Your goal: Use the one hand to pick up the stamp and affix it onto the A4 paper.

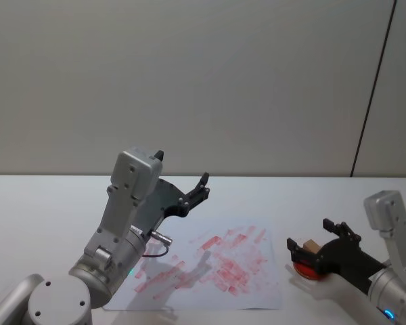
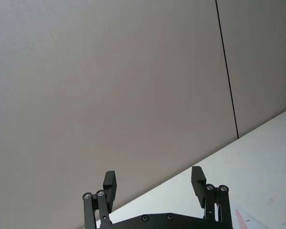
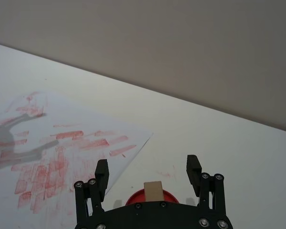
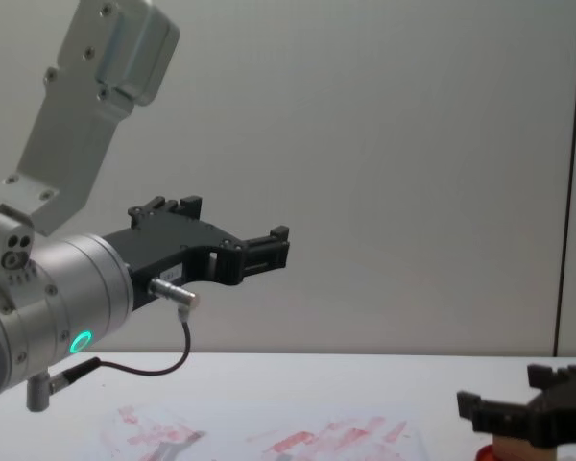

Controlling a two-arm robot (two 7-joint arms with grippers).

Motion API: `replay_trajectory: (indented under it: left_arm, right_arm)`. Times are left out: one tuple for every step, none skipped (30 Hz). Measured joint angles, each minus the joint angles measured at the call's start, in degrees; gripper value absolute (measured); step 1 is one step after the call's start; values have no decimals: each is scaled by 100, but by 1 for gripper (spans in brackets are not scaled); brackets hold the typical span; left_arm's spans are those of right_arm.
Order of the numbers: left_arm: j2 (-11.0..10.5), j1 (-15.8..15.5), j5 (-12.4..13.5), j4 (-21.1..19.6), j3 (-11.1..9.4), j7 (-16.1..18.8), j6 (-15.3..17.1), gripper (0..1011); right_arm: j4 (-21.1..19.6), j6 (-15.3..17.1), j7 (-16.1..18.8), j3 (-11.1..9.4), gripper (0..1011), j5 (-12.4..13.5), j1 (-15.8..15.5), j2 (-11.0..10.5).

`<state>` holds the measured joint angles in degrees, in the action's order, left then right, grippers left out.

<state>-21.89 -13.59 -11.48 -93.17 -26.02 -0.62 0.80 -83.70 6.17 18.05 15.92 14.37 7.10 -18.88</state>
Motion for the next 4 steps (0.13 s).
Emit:
replay_trajectory:
  left_arm:
    - [0,0,0,0,0,0,0,1002]
    - [0,0,0,0,0,0,0,1002]
    - [0,0,0,0,0,0,0,1002]
    - [0,0,0,0,0,0,0,1002]
  right_arm:
    - [-23,-6,-8,-2,994,16,-3,1]
    - [-62,-14,-24,-5,1001,47,-8,4]
    - [-98,-21,-39,-8,1001,74,-12,6]
    - [-98,-21,-39,-8,1001,74,-12,6]
